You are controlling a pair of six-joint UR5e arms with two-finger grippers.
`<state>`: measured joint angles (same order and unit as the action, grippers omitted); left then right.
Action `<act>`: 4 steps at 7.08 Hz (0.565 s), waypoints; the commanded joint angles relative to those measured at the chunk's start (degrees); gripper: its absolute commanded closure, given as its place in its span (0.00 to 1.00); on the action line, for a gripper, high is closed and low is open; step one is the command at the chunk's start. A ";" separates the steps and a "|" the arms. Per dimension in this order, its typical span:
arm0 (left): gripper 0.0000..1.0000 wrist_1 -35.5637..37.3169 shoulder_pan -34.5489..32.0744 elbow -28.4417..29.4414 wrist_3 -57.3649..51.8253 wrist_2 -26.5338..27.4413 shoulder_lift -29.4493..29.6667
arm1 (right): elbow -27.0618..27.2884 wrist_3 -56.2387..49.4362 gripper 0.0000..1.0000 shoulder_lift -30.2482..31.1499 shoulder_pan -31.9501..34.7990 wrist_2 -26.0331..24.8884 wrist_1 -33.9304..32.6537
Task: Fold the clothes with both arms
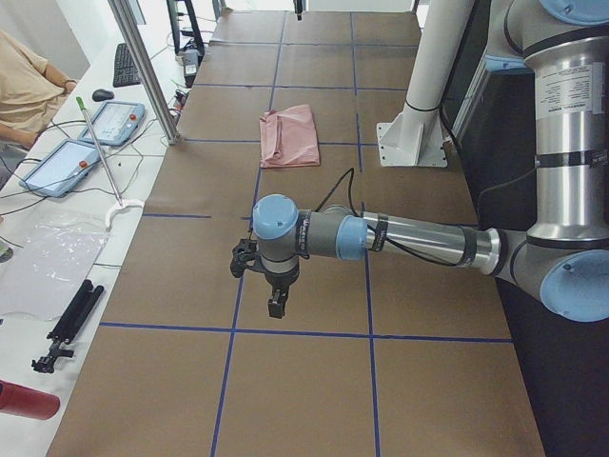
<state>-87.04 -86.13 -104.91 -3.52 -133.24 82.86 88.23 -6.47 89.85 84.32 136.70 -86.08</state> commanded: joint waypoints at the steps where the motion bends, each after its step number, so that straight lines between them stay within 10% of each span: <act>1: 0.00 0.11 0.00 -0.12 0.18 0.00 0.03 | 1.22 -0.29 0.00 1.72 0.14 1.11 -0.49; 4: 0.00 -0.06 0.00 1.28 -0.08 -3.16 -0.06 | 1.59 -0.30 0.00 2.70 -0.73 1.47 -0.24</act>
<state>-86.94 -86.13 -104.62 -3.50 -135.95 82.68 89.70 -6.77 92.36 83.79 138.24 -86.55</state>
